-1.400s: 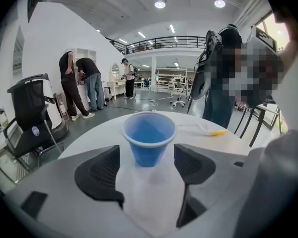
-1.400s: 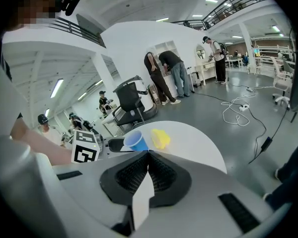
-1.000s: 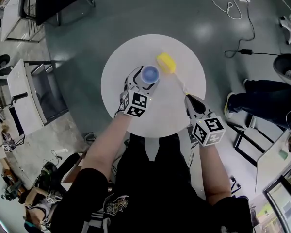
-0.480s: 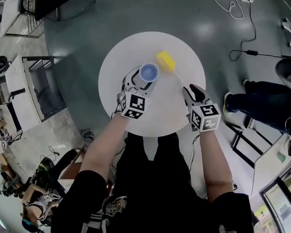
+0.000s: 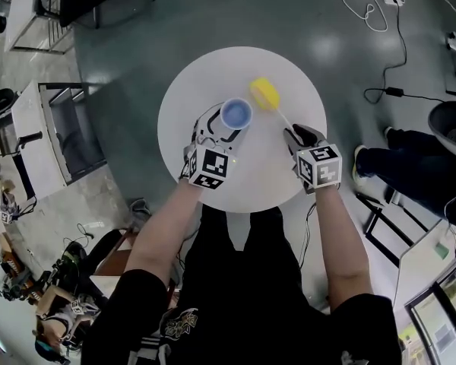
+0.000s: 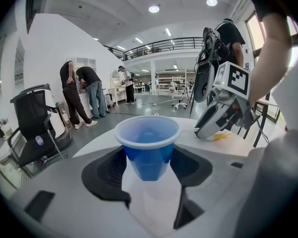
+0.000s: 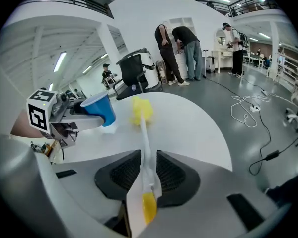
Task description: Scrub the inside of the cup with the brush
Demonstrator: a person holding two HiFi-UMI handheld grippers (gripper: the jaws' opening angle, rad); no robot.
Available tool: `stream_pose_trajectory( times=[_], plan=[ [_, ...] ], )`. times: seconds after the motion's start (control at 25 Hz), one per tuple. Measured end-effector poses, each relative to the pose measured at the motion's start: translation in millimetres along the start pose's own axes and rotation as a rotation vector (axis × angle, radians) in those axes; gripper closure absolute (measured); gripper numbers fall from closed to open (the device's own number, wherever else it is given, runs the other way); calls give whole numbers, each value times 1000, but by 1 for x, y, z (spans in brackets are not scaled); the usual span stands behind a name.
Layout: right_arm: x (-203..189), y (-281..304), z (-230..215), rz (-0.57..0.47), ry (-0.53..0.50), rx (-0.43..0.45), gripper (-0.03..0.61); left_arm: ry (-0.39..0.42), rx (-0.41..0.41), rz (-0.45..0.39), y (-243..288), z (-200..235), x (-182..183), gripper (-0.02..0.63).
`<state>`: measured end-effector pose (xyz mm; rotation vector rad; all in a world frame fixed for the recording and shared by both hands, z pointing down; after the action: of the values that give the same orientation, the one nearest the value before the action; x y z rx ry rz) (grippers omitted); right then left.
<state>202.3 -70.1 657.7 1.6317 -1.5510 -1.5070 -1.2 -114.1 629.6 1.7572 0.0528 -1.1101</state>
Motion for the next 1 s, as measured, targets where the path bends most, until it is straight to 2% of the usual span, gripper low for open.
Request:
stream_pose_trajectory(
  times=[0.08,0.32,0.6,0.76,1.0],
  plan=[
    [-3,3,-1,4,-1,5,519,4,-1,1,-3,-1,-1,337],
    [2,-9,9,-39,-10,-19,529,39,20,22,-16,-1,-2,339],
    [26,-47,40,-106,-149,-62,531,42,51,74,-43,9,0,342],
    [40,-70,63,-131,-263,-80,531,46,80,112,-64,15,2,344],
    [63,-103,105,-140,-416,-71,531,80,140,179,-100,30,7,344]
  ],
)
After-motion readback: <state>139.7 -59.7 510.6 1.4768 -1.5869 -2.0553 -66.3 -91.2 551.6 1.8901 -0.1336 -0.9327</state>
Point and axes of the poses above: the fingertips, and each gripper's own axes: y forward along the fingers, z to its left, x out of its top, the point moved 7 cm from there along -y, backward along the fingers, and after that the axes turned 11 degrees about z, right-handed, at the moved point
